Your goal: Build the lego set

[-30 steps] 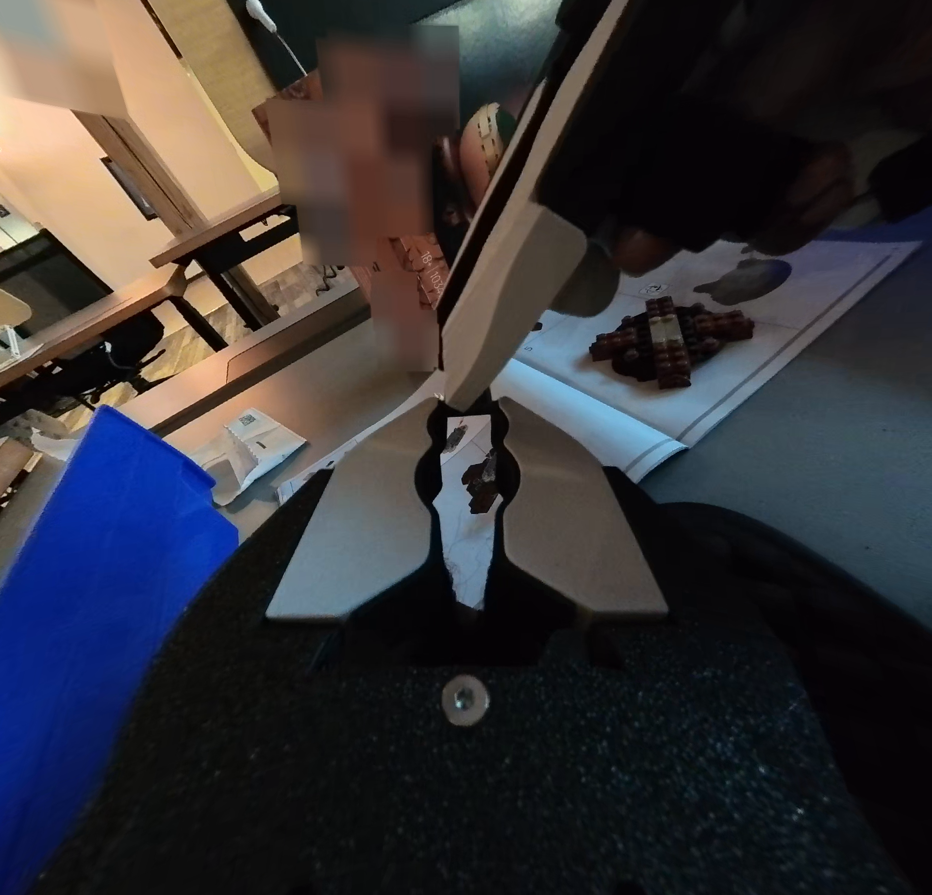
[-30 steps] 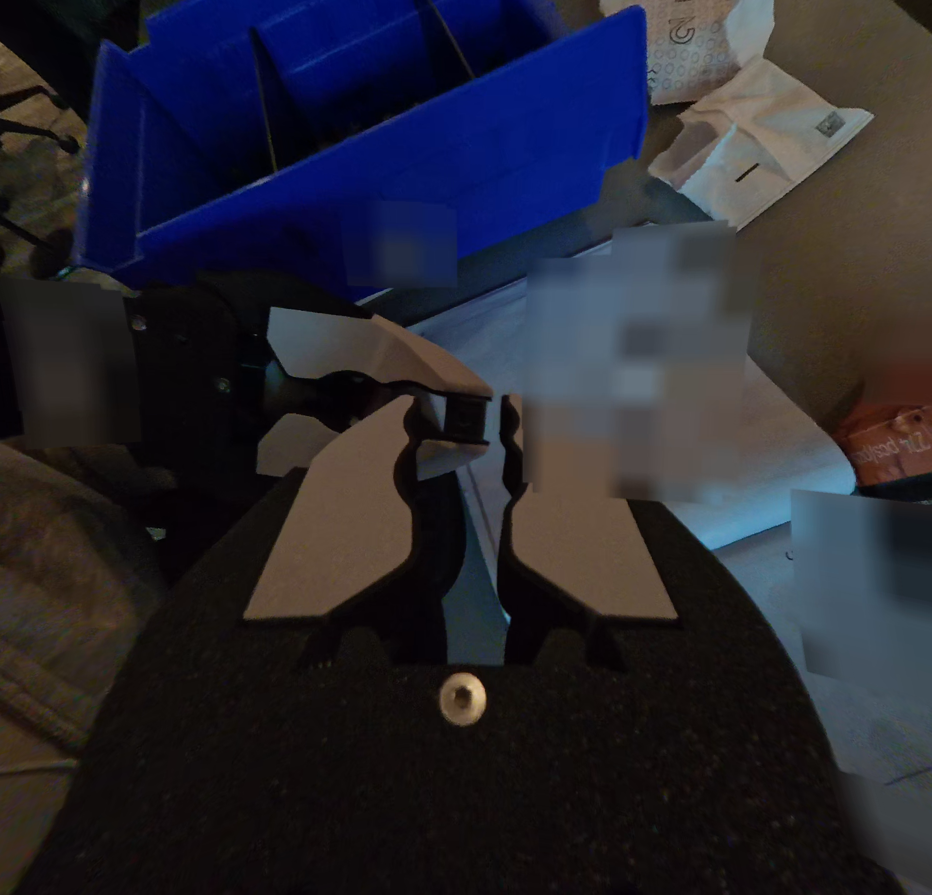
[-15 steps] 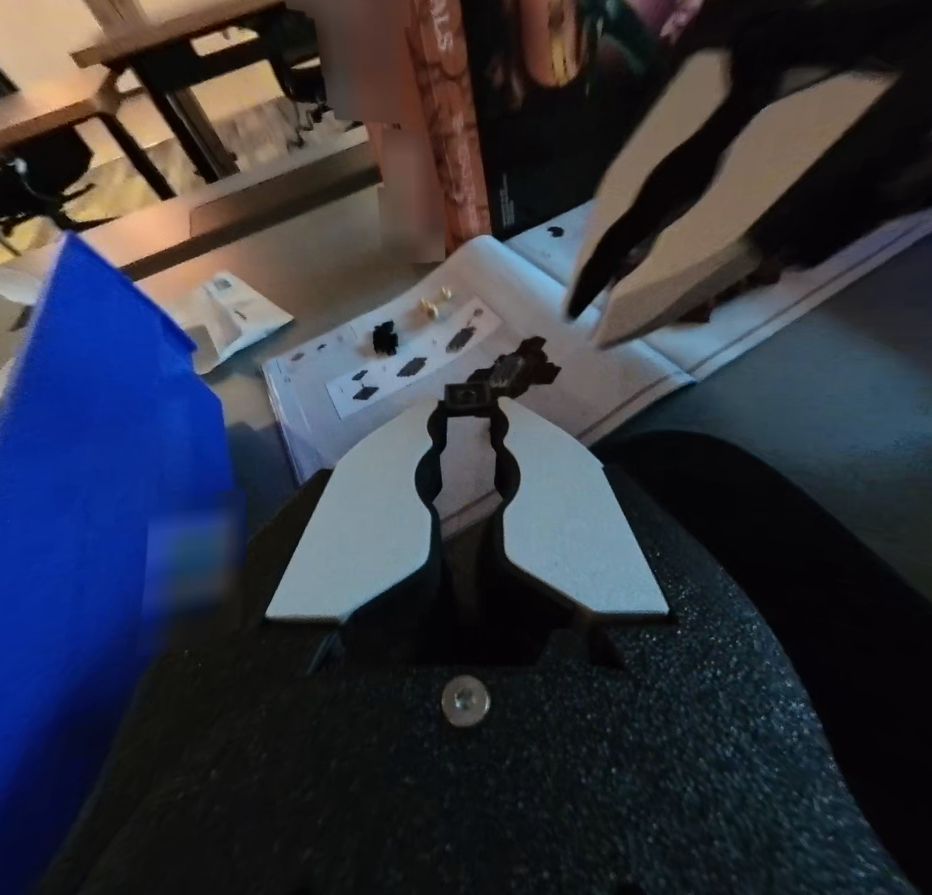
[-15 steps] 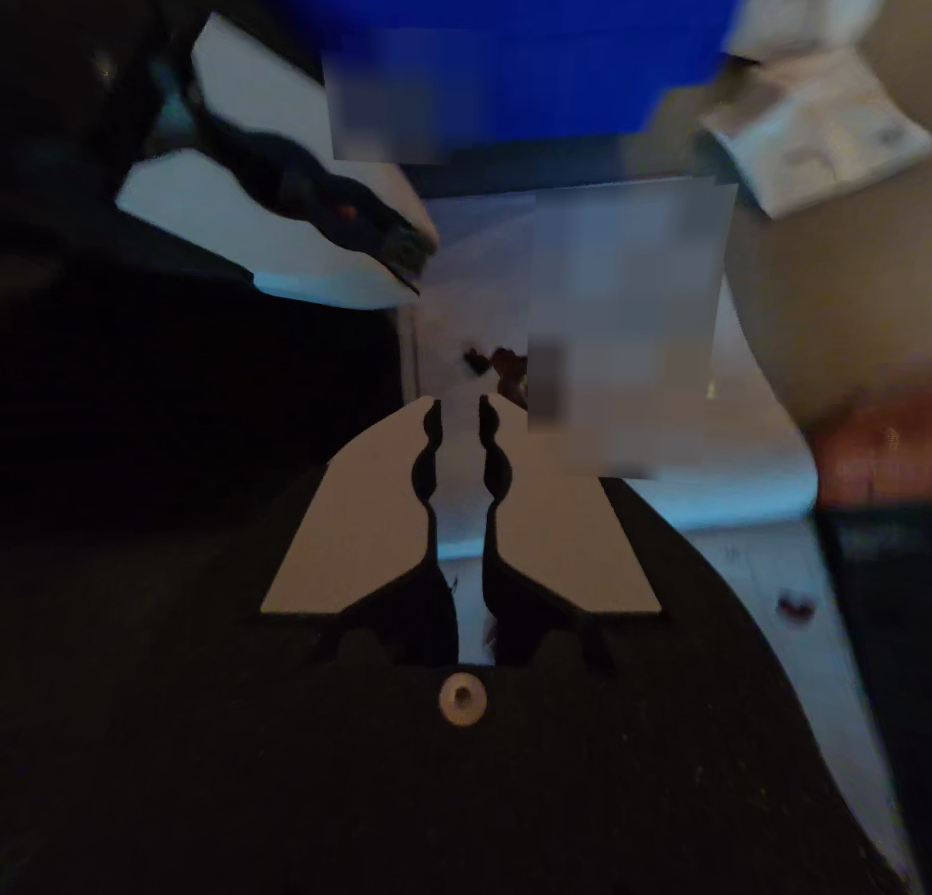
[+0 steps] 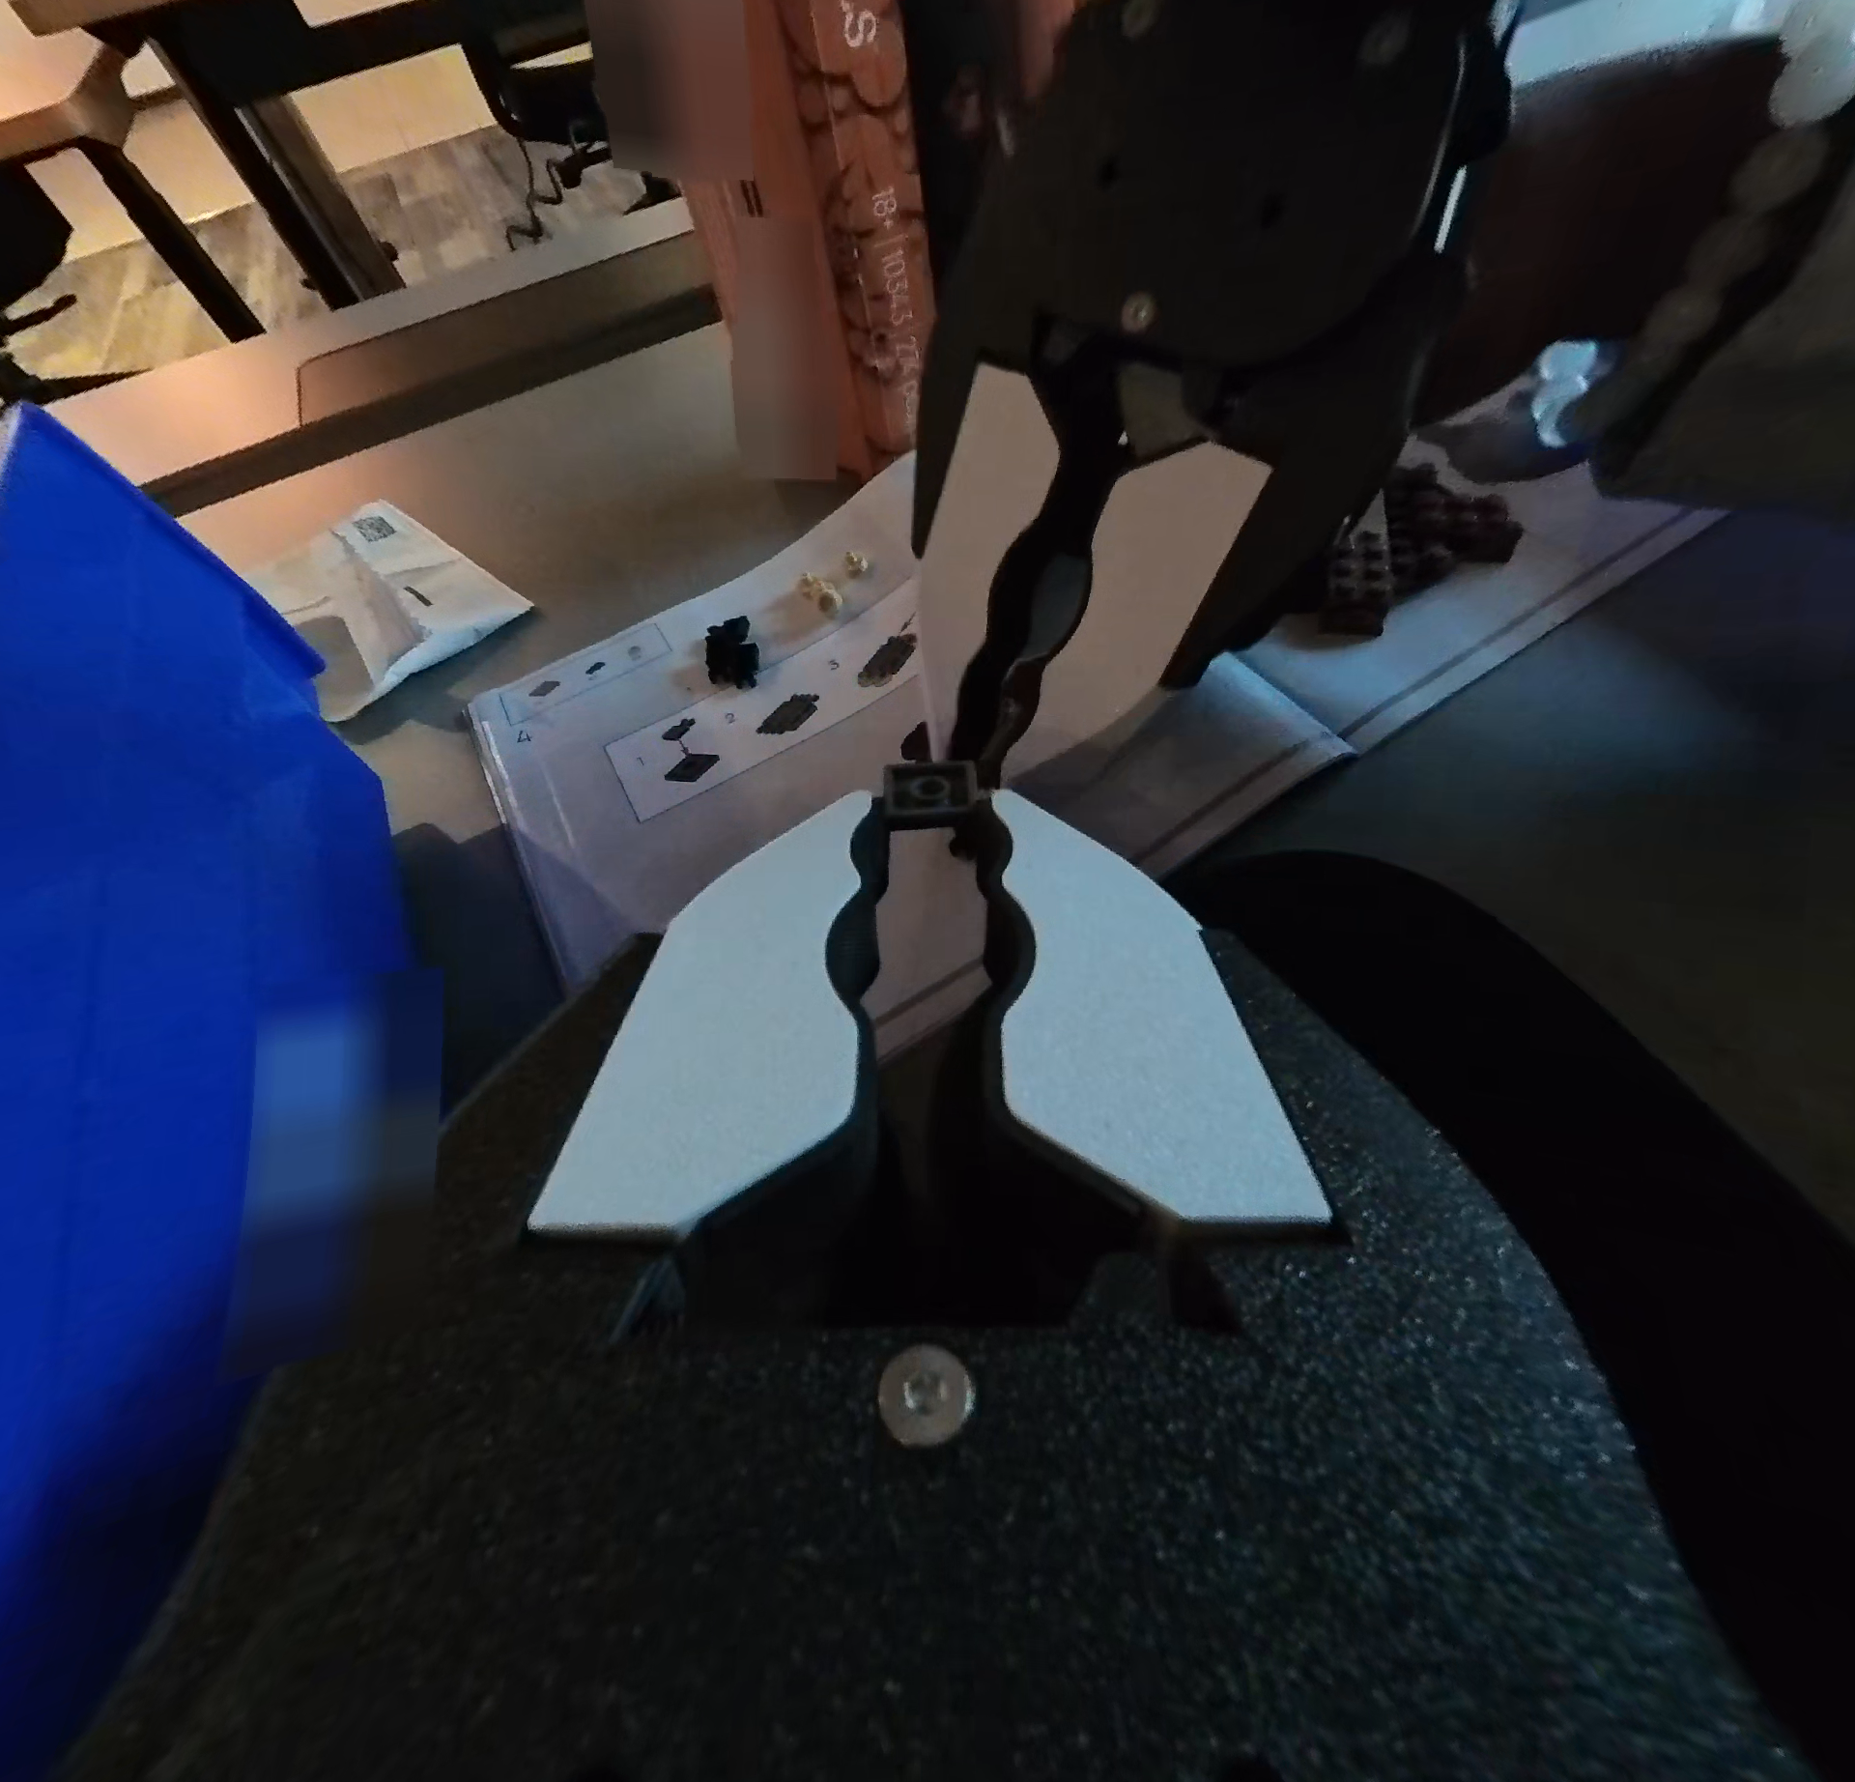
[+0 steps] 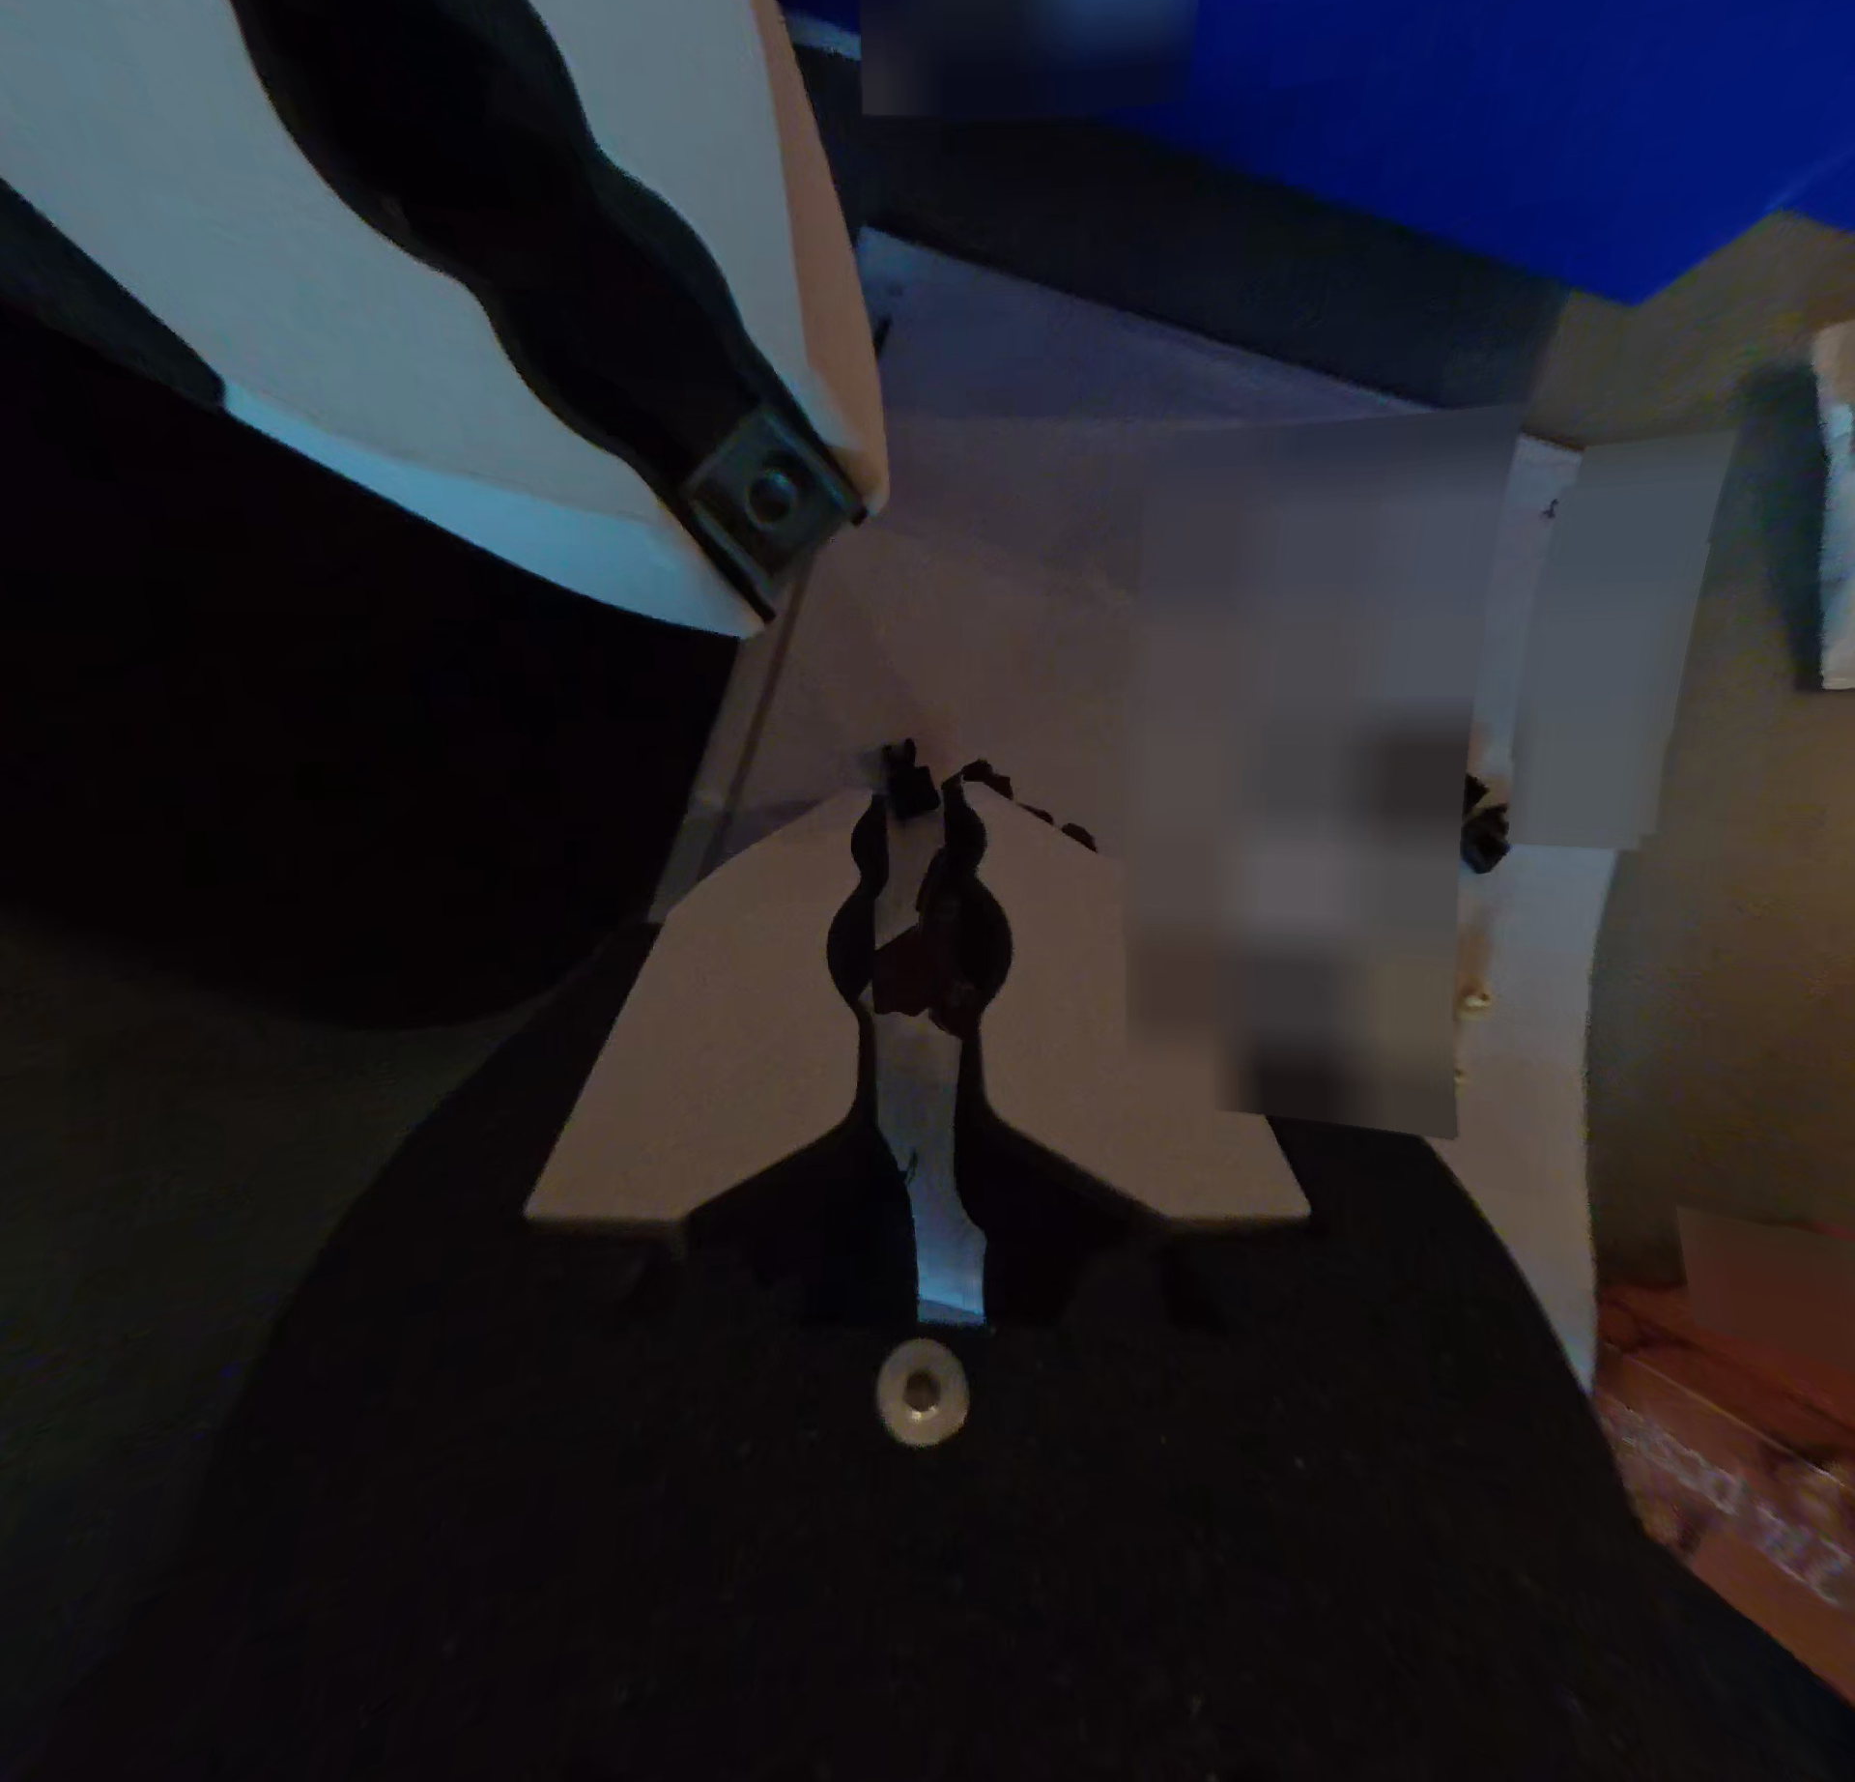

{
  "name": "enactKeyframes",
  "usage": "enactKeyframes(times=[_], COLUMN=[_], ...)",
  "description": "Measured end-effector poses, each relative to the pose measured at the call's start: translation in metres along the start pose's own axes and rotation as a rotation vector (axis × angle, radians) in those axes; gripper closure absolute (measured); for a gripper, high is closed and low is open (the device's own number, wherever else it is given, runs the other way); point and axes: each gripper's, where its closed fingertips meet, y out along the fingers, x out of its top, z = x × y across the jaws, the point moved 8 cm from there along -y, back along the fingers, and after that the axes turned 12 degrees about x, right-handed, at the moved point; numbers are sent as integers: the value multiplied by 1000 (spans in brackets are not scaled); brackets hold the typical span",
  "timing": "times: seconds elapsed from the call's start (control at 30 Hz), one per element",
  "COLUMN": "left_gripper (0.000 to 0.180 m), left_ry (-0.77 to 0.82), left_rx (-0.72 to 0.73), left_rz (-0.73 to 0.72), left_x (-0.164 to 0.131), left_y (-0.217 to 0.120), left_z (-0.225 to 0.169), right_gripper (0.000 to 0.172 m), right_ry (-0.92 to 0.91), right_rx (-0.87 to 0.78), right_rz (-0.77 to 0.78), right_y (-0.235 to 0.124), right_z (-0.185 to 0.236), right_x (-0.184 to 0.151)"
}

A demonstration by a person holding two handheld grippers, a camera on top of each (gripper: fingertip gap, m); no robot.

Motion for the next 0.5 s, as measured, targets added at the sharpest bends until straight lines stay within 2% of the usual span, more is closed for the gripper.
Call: enactKeyframes(times=[0.17,0.33,0.5], left_gripper=[164,164,164], left_ry=[-22,-29,-24], left_rx=[3,4,-13], left_rz=[7,11,15], left_x=[0,0,0], left_y=[1,2,2], left_z=[2,3,2], right_gripper=[172,172,164], right_ry=[60,159,161], right_rx=[-53,-91,-112], right_rz=[-59,-223,-209], right_y=[0,-14,-12], right_z=[3,16,10], right_x=[-4,-7,-11])
